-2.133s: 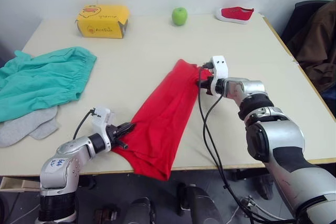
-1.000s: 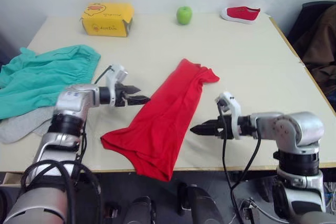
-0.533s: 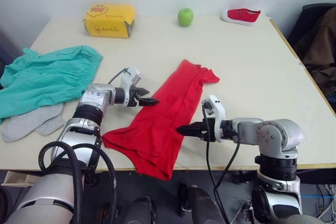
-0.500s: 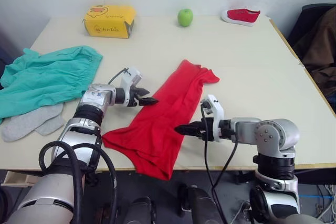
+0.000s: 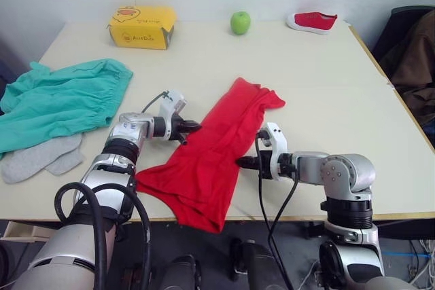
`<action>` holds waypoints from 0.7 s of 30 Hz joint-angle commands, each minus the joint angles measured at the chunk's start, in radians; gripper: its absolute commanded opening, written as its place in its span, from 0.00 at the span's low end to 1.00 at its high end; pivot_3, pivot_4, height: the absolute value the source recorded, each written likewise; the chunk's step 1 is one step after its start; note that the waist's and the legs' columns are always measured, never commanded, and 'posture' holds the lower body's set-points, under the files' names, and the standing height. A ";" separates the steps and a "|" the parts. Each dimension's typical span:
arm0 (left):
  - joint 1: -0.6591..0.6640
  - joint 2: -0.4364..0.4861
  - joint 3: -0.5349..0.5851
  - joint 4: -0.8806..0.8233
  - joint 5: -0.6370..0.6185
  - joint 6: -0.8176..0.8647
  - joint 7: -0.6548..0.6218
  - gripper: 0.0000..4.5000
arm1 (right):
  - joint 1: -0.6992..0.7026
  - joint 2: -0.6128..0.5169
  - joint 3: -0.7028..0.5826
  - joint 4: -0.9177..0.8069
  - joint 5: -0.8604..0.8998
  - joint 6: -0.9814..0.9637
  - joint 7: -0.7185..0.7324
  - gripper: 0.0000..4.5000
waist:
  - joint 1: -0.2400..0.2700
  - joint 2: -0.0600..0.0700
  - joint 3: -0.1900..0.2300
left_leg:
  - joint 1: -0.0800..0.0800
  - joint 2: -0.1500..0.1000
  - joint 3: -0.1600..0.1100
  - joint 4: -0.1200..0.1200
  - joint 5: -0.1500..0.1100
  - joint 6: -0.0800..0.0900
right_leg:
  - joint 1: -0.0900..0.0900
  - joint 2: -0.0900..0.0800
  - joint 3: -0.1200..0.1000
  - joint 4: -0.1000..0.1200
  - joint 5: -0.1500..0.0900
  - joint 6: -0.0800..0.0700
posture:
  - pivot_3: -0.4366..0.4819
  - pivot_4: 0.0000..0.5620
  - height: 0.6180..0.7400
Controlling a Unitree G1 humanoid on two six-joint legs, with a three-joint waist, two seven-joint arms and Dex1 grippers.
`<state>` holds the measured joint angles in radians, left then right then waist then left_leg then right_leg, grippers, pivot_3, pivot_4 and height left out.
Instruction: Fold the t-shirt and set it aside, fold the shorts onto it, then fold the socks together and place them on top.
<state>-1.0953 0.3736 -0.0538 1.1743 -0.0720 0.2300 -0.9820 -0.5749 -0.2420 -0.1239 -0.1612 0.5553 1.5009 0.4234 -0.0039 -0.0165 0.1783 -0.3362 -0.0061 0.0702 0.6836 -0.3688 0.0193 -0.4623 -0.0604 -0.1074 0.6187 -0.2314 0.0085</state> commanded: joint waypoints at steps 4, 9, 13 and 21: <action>0.034 0.023 0.017 -0.018 0.009 -0.011 -0.025 0.00 | -0.035 -0.076 0.010 0.045 0.014 -0.021 0.035 0.01 | 0.000 0.000 0.000 | 0.000 0.000 0.000 0.000 0.000 0.001 | 0.000 0.000 0.000 -0.001 0.000 0.000 | 0.48 0.27 1.00; 0.093 0.087 0.055 -0.094 -0.015 0.032 -0.043 0.00 | -0.111 -0.193 0.074 0.129 0.036 -0.056 0.149 0.01 | -0.010 0.000 0.001 | -0.001 0.000 0.000 0.000 0.000 0.001 | -0.001 0.000 0.000 -0.001 0.000 0.000 | 0.48 0.27 1.00; 0.221 0.099 0.117 -0.335 -0.095 0.170 -0.023 0.00 | -0.188 -0.291 0.178 0.266 0.009 -0.144 0.273 0.01 | -0.028 0.001 0.001 | -0.001 0.000 0.000 -0.001 0.000 0.001 | -0.001 0.000 0.000 0.000 0.000 0.000 | 0.48 0.27 1.00; 0.507 0.041 0.170 -0.903 -0.209 0.432 0.165 0.00 | -0.238 -0.367 0.336 0.365 -0.025 -0.261 0.468 0.01 | -0.020 0.001 0.001 | -0.001 0.000 0.000 -0.001 0.000 0.000 | -0.001 0.000 0.000 -0.002 0.000 0.000 | 0.48 0.27 1.00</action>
<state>-0.6105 0.4296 0.1017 0.3690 -0.2518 0.6259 -0.8613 -0.8034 -0.5955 0.1941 0.2167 0.5276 1.2614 0.8440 -0.0243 -0.0156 0.1791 -0.3374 -0.0058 0.0703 0.6832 -0.3691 0.0197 -0.4627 -0.0605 -0.1071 0.6162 -0.2313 0.0085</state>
